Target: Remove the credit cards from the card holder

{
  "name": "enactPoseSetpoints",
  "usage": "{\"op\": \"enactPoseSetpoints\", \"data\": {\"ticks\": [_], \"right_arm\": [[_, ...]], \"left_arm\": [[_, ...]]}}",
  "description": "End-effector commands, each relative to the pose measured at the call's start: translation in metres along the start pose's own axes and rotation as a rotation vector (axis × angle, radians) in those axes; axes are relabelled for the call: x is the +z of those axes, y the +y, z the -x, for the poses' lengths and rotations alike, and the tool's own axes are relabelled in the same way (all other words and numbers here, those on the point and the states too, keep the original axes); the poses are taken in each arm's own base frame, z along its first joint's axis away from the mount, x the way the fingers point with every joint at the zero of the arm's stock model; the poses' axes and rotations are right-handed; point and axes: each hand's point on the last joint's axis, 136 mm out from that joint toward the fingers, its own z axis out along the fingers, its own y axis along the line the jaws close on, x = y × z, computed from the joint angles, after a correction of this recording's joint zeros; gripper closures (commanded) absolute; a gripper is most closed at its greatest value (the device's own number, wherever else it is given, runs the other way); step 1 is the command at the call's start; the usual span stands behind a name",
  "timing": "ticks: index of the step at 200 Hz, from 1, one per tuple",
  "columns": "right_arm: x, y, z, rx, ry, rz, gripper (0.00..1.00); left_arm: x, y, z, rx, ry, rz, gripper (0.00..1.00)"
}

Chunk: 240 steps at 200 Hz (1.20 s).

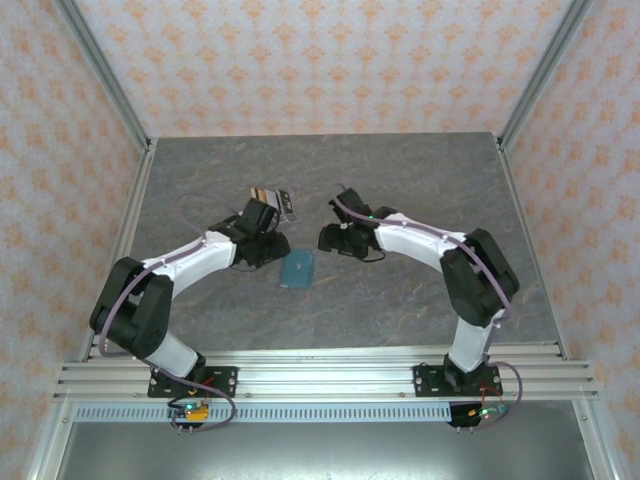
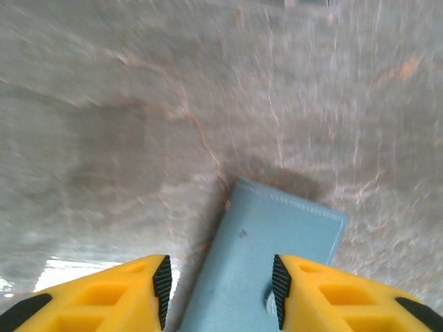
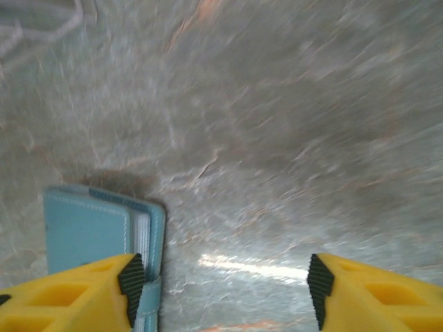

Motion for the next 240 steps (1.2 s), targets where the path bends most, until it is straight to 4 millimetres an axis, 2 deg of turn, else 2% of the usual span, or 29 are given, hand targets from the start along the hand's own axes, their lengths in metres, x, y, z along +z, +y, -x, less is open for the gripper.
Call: {"op": "enactPoseSetpoints", "data": {"ticks": [1,25,46,71,95,137,160,173,200,215,240], "right_arm": [[0.011,0.011,-0.021,-0.046,0.084,-0.051,0.40],[0.029,0.022,-0.038,-0.096,0.161,-0.100,0.51],[0.033,0.032,-0.046,-0.126,0.189,-0.088,0.51],[0.032,0.025,-0.046,-0.150,0.183,-0.126,0.46],[0.035,0.010,-0.044,-0.205,0.189,-0.213,0.45],[0.039,-0.018,-0.023,-0.341,0.169,-0.371,0.48],[0.035,-0.027,0.000,-0.386,0.121,-0.409,0.49],[0.029,-0.020,0.009,-0.393,0.112,-0.363,0.49],[0.006,0.021,0.008,-0.340,0.091,-0.146,0.48],[-0.002,0.031,0.000,-0.257,0.089,-0.068,0.48],[0.002,0.034,-0.018,-0.144,0.121,-0.007,0.54]], "left_arm": [[-0.009,0.024,0.006,-0.040,-0.002,0.010,0.52],[-0.016,0.042,0.015,-0.090,-0.021,0.009,0.51],[-0.022,0.049,0.015,-0.099,-0.037,0.009,0.49],[-0.020,0.050,0.011,-0.103,-0.020,0.008,0.48],[-0.020,0.049,0.008,-0.115,-0.011,0.000,0.48],[-0.018,0.041,-0.004,-0.120,0.043,-0.052,0.49],[-0.011,0.030,-0.012,-0.115,0.074,-0.103,0.48],[-0.005,0.022,-0.018,-0.109,0.094,-0.126,0.48],[0.005,0.001,-0.025,-0.076,0.119,-0.153,0.49],[0.009,-0.010,-0.028,-0.059,0.124,-0.169,0.49],[0.015,-0.021,-0.026,-0.057,0.125,-0.187,0.53]]}}
